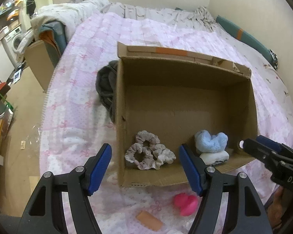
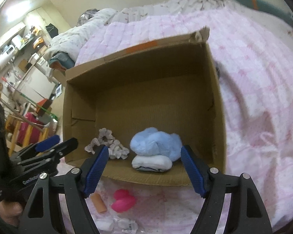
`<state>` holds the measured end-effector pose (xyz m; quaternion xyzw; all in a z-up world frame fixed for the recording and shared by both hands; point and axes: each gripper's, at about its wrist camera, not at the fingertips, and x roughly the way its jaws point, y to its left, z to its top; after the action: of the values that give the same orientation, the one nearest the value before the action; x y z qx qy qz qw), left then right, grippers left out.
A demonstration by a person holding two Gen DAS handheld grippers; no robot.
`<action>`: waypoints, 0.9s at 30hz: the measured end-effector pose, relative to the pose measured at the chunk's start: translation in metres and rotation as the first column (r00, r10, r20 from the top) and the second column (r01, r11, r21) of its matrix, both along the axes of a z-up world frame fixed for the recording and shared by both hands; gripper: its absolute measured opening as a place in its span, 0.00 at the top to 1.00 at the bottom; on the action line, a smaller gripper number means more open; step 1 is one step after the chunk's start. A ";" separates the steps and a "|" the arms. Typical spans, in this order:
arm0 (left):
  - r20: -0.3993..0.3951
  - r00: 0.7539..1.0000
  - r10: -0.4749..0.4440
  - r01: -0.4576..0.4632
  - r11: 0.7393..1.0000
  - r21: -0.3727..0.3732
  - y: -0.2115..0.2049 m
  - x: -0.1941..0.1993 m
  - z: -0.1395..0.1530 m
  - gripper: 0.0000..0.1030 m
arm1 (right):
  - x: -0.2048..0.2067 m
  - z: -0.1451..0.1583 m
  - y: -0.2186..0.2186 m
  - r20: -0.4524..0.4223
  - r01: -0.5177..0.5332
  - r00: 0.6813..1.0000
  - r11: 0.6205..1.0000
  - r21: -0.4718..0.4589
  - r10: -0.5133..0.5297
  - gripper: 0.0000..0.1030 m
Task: Organize soft objects
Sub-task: 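Withdraw both open tools from the box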
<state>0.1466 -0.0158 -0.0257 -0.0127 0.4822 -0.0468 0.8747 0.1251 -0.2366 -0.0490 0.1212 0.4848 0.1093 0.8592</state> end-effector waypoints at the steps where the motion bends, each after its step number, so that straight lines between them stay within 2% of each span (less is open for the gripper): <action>1: 0.004 1.000 0.003 -0.003 1.000 0.002 0.002 -0.002 0.003 0.34 | -0.002 0.003 -0.001 0.007 0.012 1.000 1.000 -0.018 -0.012 0.19; 7: 0.005 1.000 0.031 -0.031 1.000 -0.001 0.015 -0.017 0.012 0.34 | -0.012 0.015 -0.014 0.038 0.042 0.998 0.999 0.007 -0.042 0.13; 13: 0.008 0.999 0.034 -0.034 0.999 0.008 0.016 -0.036 0.017 0.34 | -0.025 0.017 -0.020 0.025 0.051 0.998 0.999 0.008 -0.052 0.13; 21: -0.001 1.000 0.013 -0.013 1.000 0.007 0.014 -0.057 0.017 0.34 | -0.045 0.018 -0.010 0.023 0.015 1.000 1.000 -0.012 -0.014 0.12; 27: -0.001 1.000 0.024 -0.024 1.000 0.003 0.016 -0.070 0.016 0.34 | -0.057 0.017 -0.002 0.008 0.000 1.000 0.999 -0.054 0.001 0.12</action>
<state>0.0769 0.0004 -0.0094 -0.0171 0.4825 -0.0353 0.8750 0.0685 -0.2389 -0.0323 0.0976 0.4841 0.0970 0.8641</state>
